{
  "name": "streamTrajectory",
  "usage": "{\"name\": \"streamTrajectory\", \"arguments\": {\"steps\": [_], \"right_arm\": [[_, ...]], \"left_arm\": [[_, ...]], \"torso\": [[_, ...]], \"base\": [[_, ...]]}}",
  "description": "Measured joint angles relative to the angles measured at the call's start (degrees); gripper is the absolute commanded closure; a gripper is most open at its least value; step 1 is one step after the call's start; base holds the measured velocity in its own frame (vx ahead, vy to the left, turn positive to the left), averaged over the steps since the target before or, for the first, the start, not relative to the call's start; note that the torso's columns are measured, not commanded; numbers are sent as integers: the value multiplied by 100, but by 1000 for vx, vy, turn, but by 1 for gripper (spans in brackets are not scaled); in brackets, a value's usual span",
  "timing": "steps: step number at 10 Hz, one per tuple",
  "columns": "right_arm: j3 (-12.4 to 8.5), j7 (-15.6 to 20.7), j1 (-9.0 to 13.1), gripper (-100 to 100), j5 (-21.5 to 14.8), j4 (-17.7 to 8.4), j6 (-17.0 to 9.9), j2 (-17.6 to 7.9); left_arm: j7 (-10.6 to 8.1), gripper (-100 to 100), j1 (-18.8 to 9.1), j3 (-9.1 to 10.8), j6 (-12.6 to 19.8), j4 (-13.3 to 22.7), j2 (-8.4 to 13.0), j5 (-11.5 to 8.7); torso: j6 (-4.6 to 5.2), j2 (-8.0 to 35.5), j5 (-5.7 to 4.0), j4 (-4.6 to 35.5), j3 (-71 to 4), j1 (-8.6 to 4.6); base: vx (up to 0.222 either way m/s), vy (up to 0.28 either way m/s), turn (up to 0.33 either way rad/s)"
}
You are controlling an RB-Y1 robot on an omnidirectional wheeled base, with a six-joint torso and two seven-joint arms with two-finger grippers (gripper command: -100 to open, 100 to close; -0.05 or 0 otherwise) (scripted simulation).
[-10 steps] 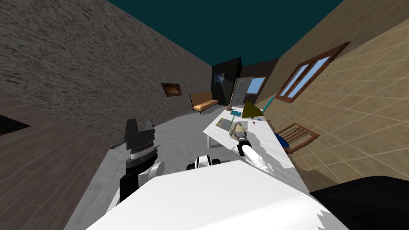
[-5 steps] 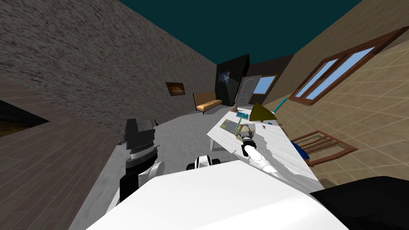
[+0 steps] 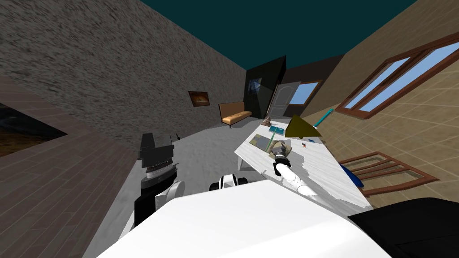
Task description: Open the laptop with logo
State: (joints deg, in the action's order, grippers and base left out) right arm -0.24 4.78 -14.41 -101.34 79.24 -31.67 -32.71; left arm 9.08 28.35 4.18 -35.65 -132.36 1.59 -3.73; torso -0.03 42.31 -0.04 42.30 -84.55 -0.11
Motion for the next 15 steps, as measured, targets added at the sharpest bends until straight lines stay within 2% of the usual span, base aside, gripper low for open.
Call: {"name": "streamTrajectory", "arguments": {"steps": [1, 4, 5, 10, 11, 15], "right_arm": [[5, 0, 0, 100, 0, 0, 3, 3], [-203, 294, -160, 100, 54, -70, 407, -407], [-205, 267, -192, 100, -4, -186, 485, -562], [-457, 607, -420, 100, 16, -358, 1040, -1170], [-466, 629, -423, -100, 19, -360, 1071, -1182], [-568, 416, -142, -100, 415, -361, 1175, -1172]], "left_arm": [[0, 0, 0, 0, 0, 0, 0, 0], [0, 0, 1, -2, -1, -1, -2, 0], [0, 0, 1, -1, 0, -1, -2, 0], [0, 0, 1, -1, 0, -1, -1, 0], [0, 0, 0, 0, 0, -1, 0, 0], [0, 0, -1, 0, 0, 0, 0, 0]], "torso": [[6, 11, 6, 4, 7, 8], [2, -26, 6, -10, -18, 25], [3, -2, 2, -2, -2, 3], [3, -7, 4, -2, -5, 5], [3, 13, -5, 2, 7, -18], [3, 0, 3, 0, 0, 9]], "base": [[116, 98, -33], [129, 187, -50], [112, 147, -30], [101, 134, -33], [-7, 5, 29], [-40, -32, 28]]}}
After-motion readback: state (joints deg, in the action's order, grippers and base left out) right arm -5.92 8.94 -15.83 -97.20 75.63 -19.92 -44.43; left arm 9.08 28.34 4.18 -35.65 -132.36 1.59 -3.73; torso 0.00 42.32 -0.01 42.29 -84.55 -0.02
